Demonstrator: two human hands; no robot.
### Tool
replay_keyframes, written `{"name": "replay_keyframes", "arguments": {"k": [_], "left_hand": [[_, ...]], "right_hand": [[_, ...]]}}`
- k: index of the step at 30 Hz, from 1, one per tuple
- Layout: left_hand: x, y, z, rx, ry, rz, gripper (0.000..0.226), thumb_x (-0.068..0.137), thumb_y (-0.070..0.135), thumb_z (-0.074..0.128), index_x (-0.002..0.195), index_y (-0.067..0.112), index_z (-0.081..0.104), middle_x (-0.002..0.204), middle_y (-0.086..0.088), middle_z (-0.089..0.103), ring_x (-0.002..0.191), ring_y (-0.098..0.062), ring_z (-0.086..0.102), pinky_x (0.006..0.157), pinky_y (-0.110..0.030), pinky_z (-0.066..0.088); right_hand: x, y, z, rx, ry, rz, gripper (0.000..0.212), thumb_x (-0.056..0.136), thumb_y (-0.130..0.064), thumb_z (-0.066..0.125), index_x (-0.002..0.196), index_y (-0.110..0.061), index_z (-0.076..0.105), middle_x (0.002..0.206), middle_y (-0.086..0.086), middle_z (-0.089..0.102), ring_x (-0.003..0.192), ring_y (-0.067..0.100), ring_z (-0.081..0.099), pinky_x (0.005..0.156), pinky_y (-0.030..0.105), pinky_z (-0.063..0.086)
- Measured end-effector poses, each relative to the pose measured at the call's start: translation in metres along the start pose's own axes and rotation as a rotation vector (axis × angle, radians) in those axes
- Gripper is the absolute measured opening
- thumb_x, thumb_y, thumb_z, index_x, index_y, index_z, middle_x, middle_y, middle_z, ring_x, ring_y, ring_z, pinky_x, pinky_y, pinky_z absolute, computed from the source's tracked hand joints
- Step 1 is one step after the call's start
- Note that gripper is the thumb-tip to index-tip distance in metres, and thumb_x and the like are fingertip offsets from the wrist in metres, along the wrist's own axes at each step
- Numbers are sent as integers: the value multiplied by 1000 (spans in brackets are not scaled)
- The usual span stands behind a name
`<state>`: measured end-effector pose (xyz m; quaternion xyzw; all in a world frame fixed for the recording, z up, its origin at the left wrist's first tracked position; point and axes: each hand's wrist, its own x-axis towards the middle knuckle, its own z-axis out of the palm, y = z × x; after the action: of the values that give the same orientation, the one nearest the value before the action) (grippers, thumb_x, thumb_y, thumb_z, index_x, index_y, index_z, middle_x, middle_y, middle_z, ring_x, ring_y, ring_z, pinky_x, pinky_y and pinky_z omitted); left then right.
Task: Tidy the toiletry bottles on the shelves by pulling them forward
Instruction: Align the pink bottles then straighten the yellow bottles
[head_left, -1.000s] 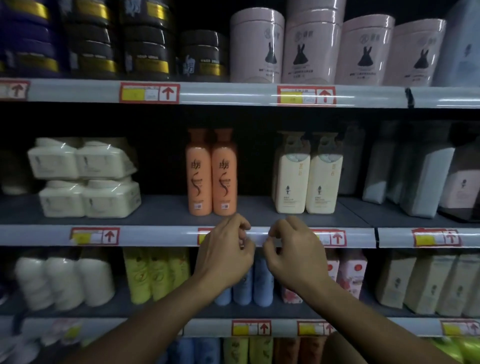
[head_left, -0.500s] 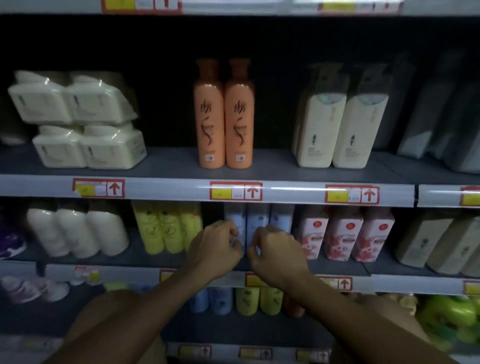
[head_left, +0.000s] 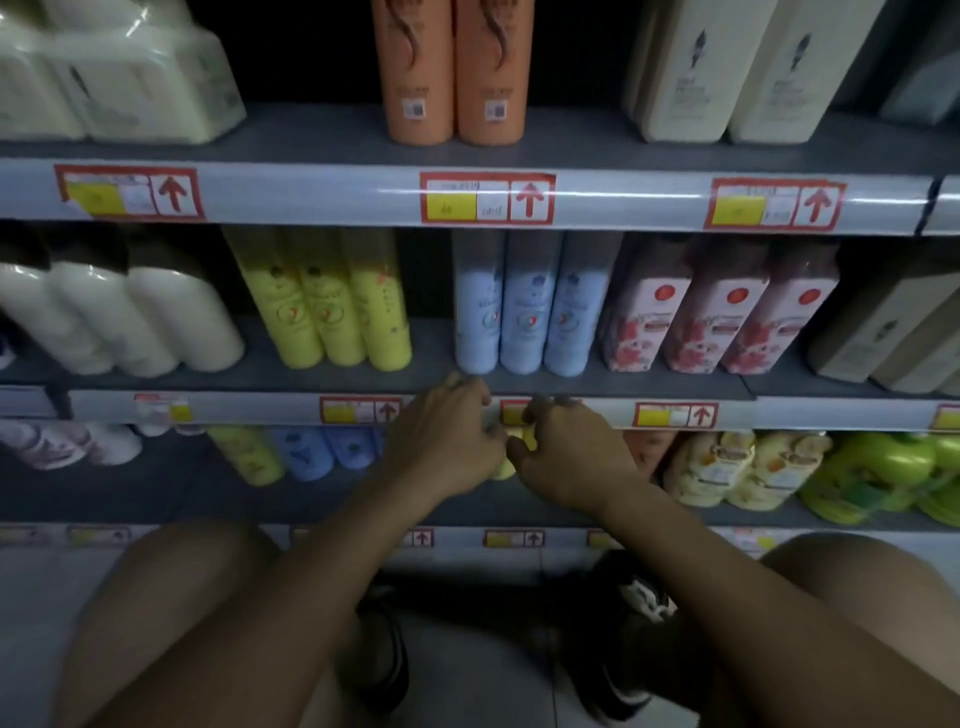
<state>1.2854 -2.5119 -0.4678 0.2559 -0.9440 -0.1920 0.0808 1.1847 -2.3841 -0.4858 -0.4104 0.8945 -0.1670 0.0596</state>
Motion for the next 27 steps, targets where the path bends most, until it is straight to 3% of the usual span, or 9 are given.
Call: {"name": "replay_keyframes", "arguments": {"k": [6,10,14,20,27], "left_hand": [[-47,6,12,-23,-35,-9,30,97,41,60,118,20,63,120,-5,59,112,-29,61,90,-44,54],[-79,5,24,-30,-86,-10,36,101,43,56,126,17,58,131,-9,60,120,-32,60,94,-44,52],[-107,2,39,-50,-182,-42,52,103,52,51,142,17,50,146,-11,53,131,-34,54,104,-47,49],[-140,5,60,-16,-240,-50,59,105,50,49,152,15,44,157,-8,46,140,-31,48,108,-44,46],[-163,6,85,24,-290,-59,59,105,50,47,152,15,43,152,-10,48,138,-33,49,107,-46,46]], "right_hand": [[-48,-2,12,-25,-63,55,54,99,-52,55,135,-12,56,134,14,60,121,34,59,91,42,53],[-84,2,25,-57,-124,59,53,102,-48,55,140,-11,52,135,16,57,121,37,58,89,41,50],[-114,7,42,-36,-190,65,56,103,-49,53,144,-11,47,140,17,53,127,37,55,95,43,49],[-152,14,70,-47,-258,94,59,103,-52,51,145,-10,46,140,17,52,131,38,51,100,46,49],[-184,15,88,-51,-303,126,65,103,-52,51,151,-9,41,146,17,49,137,36,45,108,47,45]]}}
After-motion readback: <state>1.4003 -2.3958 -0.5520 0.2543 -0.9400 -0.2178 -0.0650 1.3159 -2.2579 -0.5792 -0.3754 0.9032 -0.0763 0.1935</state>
